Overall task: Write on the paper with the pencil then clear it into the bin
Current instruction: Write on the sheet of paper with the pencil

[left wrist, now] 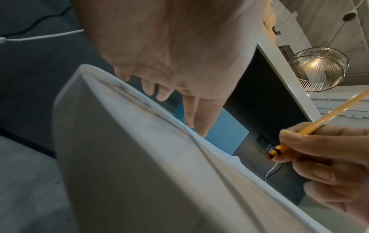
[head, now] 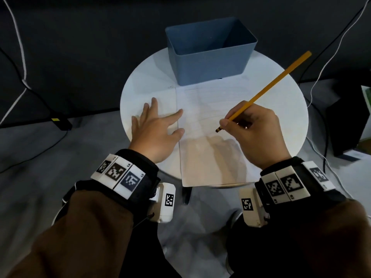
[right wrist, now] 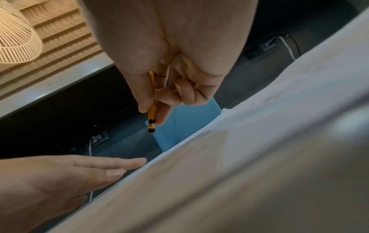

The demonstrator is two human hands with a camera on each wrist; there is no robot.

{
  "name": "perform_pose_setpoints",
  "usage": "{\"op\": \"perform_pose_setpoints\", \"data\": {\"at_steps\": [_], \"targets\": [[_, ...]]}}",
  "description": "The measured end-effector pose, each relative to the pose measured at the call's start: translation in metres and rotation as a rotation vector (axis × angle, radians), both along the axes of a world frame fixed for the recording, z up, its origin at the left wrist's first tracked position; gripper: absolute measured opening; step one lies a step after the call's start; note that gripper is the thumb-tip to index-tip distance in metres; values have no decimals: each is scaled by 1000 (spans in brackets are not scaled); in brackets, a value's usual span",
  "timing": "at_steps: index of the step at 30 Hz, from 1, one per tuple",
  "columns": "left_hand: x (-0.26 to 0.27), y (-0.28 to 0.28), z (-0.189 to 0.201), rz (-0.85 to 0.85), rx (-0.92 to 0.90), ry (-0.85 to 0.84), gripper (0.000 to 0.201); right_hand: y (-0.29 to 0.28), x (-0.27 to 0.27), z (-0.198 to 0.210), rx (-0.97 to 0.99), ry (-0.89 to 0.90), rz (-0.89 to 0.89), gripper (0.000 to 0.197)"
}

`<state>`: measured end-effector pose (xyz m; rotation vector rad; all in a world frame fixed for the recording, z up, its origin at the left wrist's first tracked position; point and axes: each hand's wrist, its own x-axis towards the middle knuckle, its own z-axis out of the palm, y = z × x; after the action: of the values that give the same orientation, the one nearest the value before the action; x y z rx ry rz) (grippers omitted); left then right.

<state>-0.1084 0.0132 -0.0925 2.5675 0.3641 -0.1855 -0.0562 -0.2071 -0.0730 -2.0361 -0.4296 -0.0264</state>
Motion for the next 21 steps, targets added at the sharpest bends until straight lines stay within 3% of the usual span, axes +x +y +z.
{"op": "perform_pose_setpoints", "data": {"at_steps": [8,15,21], "targets": [[-2,6,-6,-44,3,107,60,24,-11,-2,-91,-11,112,11],[-3,10,-10,-83,-13,92,63,23,-6,-4,-91,14,81,8],[-4,12,-10,-98,-23,93,63,8,5,-2,-28,10,-47,5]]}}
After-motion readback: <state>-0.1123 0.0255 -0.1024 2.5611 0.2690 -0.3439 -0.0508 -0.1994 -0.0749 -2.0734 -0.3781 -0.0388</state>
